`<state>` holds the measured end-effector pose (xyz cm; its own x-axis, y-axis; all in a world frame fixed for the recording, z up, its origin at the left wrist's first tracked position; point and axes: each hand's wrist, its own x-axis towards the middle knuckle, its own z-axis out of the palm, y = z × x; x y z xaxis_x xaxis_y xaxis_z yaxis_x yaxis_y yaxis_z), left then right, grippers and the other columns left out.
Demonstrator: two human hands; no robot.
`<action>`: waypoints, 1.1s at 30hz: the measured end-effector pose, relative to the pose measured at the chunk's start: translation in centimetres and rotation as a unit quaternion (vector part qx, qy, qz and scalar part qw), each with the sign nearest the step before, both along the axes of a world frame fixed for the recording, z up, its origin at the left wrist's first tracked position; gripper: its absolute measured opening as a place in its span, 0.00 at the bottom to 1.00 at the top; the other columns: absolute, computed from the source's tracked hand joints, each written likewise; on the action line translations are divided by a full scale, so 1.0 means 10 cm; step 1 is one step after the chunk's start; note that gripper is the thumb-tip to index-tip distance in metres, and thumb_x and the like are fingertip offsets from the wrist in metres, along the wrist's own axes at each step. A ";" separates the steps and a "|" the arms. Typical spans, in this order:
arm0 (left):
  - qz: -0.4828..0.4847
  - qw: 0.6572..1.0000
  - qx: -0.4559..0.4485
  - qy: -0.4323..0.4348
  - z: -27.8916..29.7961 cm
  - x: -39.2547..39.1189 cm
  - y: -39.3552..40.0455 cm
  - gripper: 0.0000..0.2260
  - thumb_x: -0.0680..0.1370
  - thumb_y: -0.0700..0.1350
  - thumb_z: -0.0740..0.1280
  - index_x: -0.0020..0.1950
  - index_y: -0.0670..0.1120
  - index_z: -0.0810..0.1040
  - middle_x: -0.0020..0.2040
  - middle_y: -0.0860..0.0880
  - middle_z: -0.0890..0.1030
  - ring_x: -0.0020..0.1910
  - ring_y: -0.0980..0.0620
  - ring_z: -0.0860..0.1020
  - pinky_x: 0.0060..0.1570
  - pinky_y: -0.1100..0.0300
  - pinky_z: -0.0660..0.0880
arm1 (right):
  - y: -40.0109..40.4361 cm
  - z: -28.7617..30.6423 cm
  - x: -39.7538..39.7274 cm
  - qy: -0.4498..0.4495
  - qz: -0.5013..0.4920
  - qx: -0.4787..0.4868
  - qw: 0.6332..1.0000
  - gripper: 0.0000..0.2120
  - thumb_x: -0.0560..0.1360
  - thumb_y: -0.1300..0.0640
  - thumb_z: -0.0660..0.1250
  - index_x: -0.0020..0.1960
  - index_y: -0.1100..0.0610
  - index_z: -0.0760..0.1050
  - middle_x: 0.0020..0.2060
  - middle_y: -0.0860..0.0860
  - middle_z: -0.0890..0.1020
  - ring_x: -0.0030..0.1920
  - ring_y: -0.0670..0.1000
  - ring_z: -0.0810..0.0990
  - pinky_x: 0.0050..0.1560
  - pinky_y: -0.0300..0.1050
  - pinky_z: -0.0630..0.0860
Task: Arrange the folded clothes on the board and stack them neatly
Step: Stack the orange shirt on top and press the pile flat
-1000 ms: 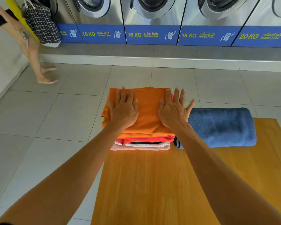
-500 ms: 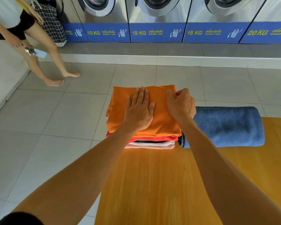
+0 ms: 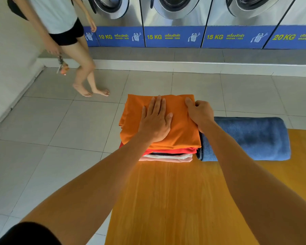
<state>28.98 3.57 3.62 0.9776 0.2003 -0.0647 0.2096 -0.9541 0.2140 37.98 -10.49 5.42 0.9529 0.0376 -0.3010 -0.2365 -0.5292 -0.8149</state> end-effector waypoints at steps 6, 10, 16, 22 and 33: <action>-0.002 1.000 0.012 -0.018 -0.02 -0.02 -0.02 0.31 0.81 0.62 0.39 0.80 0.47 0.41 0.81 0.49 0.43 0.79 0.47 0.41 0.76 0.43 0.44 | 0.02 0.14 0.14 -0.028 0.016 -0.067 0.997 0.26 0.76 0.31 0.61 0.35 0.53 0.69 0.33 0.50 0.74 0.35 0.51 0.74 0.38 0.45 0.72; -0.002 1.000 0.008 -0.026 -0.02 -0.04 -0.02 0.31 0.81 0.61 0.39 0.80 0.47 0.42 0.81 0.49 0.44 0.79 0.47 0.42 0.76 0.43 0.45 | 0.03 0.13 0.18 -0.064 0.047 -0.070 0.994 0.18 0.79 0.39 0.63 0.48 0.54 0.76 0.42 0.50 0.77 0.44 0.53 0.77 0.44 0.46 0.73; -0.018 1.000 0.000 -0.017 -0.01 -0.04 0.02 0.31 0.81 0.62 0.39 0.80 0.48 0.41 0.81 0.50 0.42 0.79 0.49 0.40 0.77 0.44 0.44 | -0.05 0.08 0.27 0.038 -0.043 -0.016 0.998 0.14 0.79 0.49 0.68 0.39 0.56 0.75 0.35 0.52 0.78 0.33 0.50 0.76 0.47 0.52 0.84; -0.014 1.000 0.004 -0.022 -0.04 -0.04 0.01 0.31 0.81 0.62 0.40 0.80 0.49 0.41 0.81 0.50 0.43 0.79 0.48 0.41 0.76 0.44 0.44 | -0.07 0.07 0.29 0.051 -0.020 -0.013 0.998 0.18 0.78 0.44 0.68 0.48 0.61 0.80 0.37 0.54 0.81 0.45 0.57 0.85 0.51 0.58 0.84; 0.000 1.000 -0.005 0.007 0.02 -0.02 -0.01 0.31 0.81 0.61 0.41 0.80 0.48 0.40 0.81 0.49 0.42 0.79 0.48 0.40 0.76 0.44 0.42 | -0.61 0.32 -0.72 0.073 0.167 -0.075 0.980 0.22 0.78 0.38 0.65 0.43 0.59 0.74 0.31 0.52 0.85 0.27 0.50 0.81 0.29 0.42 0.72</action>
<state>28.82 3.48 3.85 0.9766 0.1991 -0.0807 0.2123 -0.9522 0.2196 30.82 -16.63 8.66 0.8418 0.2850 -0.4584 -0.1379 -0.7076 -0.6931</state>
